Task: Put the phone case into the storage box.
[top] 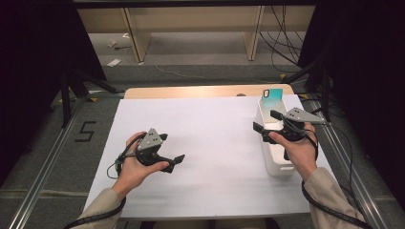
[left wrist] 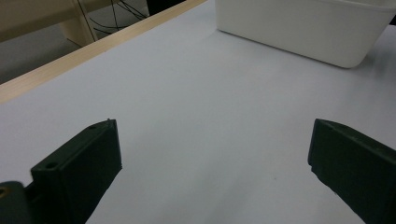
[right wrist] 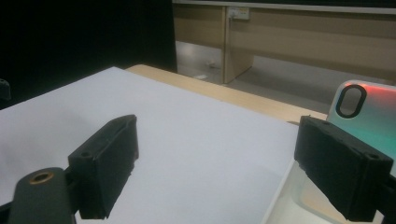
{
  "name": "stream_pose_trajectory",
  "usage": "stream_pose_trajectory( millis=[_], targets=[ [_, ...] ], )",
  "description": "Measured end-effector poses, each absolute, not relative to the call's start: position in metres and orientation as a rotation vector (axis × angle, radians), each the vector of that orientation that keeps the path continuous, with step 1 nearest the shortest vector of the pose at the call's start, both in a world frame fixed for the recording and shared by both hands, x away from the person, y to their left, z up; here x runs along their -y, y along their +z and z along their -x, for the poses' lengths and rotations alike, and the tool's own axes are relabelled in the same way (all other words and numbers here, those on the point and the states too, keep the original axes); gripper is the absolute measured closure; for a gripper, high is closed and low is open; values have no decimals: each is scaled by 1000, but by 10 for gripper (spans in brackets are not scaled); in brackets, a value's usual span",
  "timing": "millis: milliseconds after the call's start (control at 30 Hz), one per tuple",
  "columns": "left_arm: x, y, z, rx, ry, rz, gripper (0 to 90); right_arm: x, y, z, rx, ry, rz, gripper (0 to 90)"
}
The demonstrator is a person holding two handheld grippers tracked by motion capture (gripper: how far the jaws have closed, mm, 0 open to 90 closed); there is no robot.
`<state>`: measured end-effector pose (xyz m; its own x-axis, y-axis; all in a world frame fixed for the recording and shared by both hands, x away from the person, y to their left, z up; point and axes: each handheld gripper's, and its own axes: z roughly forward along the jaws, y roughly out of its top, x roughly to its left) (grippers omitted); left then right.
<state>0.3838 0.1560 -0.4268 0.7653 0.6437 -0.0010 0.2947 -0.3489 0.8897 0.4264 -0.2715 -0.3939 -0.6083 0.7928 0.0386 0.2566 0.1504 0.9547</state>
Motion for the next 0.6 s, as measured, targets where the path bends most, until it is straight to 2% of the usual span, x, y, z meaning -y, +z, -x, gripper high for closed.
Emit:
stream_pose_trajectory(
  millis=[600],
  targets=[
    [-156, -426, -384, -709, 437, -1948, 19, 275, -393, -417, -1958, 1465, -974, 150]
  ],
)
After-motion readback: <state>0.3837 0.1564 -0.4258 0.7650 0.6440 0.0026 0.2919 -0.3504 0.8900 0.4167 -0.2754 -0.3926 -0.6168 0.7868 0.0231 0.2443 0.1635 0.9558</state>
